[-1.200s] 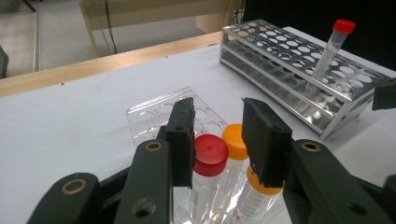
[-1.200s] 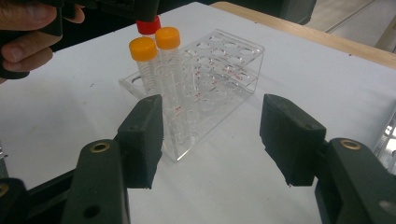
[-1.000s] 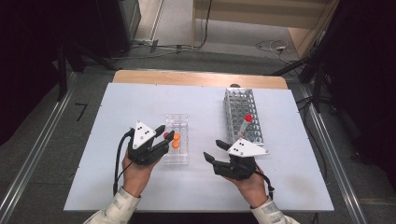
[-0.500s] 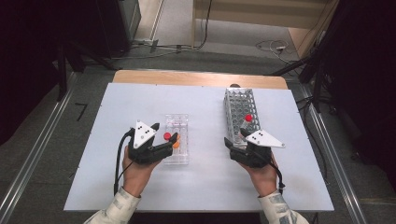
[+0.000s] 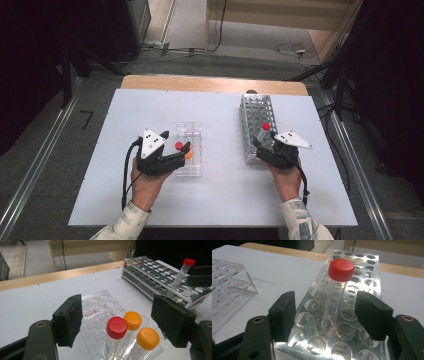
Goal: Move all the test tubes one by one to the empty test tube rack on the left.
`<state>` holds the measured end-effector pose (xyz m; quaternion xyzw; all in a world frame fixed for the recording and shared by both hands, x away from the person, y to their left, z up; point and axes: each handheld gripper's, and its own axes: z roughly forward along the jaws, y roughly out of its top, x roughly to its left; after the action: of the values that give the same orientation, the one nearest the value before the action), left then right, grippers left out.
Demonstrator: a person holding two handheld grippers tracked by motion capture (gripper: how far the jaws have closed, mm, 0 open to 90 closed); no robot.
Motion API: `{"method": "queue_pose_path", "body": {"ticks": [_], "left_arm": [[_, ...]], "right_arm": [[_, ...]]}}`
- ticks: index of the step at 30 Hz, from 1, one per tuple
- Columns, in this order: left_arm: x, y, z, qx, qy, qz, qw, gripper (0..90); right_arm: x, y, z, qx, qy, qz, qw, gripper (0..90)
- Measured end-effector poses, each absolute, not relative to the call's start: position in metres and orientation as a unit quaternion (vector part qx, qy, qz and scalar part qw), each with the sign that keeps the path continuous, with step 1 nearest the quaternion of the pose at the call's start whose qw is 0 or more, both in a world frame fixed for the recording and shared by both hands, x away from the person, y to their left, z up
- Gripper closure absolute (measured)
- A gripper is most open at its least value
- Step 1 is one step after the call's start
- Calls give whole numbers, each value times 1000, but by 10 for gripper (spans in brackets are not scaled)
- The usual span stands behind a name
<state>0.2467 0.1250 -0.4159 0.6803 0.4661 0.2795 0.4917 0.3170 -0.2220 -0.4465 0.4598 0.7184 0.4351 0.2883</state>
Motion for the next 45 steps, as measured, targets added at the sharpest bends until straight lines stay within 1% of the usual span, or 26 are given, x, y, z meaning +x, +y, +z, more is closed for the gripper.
{"method": "queue_pose_path", "body": {"ticks": [4,6,15,18,24,36,45], "left_arm": [[247,126,-416,678,470,274,494,225],[247,125,-416,678,470,270,497,220],[247,123,-417,683,469,264,494,206],[246,122,-417,684,467,265,495,206],[246,122,-416,682,468,264,496,204],[245,122,-415,682,467,266,496,188],[244,121,-414,683,465,263,498,189]], "right_arm": [[326,-224,-449,466,715,438,282,428],[329,-224,-450,466,718,439,274,464],[335,-223,-454,465,724,430,273,617],[335,-224,-453,466,725,428,273,698],[333,-227,-448,464,718,438,279,710],[315,-234,-414,447,688,480,312,718],[302,-236,-396,431,687,498,309,718]]}}
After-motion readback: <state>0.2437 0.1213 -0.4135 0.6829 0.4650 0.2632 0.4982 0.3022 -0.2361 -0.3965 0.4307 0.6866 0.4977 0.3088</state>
